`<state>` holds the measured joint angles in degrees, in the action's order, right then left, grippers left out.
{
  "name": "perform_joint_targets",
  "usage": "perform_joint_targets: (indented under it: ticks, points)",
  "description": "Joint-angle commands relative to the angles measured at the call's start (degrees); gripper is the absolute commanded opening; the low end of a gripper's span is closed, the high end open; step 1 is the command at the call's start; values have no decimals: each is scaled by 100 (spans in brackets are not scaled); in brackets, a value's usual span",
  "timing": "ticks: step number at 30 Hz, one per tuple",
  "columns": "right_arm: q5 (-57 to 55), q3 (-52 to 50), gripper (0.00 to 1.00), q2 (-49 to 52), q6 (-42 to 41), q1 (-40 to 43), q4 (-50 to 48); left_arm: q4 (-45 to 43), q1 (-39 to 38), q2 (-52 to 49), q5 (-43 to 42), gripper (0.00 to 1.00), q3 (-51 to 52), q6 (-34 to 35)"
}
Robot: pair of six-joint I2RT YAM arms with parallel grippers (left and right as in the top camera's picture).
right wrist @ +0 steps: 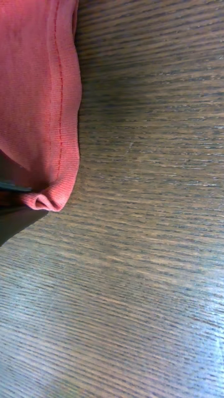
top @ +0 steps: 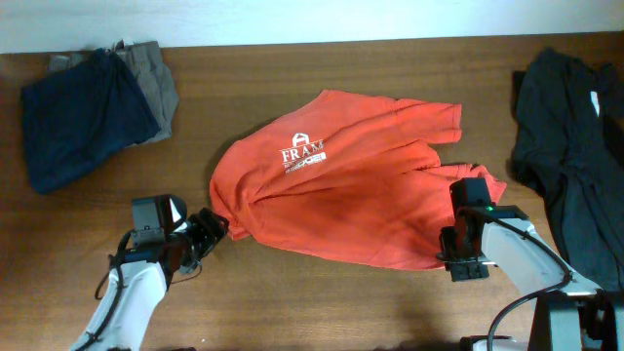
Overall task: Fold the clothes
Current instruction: 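Grasp the T-shirt's left hem with the left gripper, right gripper holding right hem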
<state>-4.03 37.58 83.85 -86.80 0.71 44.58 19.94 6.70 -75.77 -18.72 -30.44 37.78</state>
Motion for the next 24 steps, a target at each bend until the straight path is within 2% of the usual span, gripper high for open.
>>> perform_joint_targets:
  ticks: [1,6,11,16,24]
  points:
    - [-74,-168,9,144,-42,72,15,-105,-22,-400,-57,81,-372,37]
    - [-68,-168,9,144,2,72,17,-72,-33,-1034,-57,81,-780,37]
    - [-46,-168,14,144,2,72,17,428,-83,-1252,262,80,-1104,-7]
    - [-26,-168,14,144,0,72,15,1014,-409,-1263,876,80,-1534,-11]
    - [81,-168,15,144,90,79,13,1781,-608,-1773,1110,80,-1987,-101]
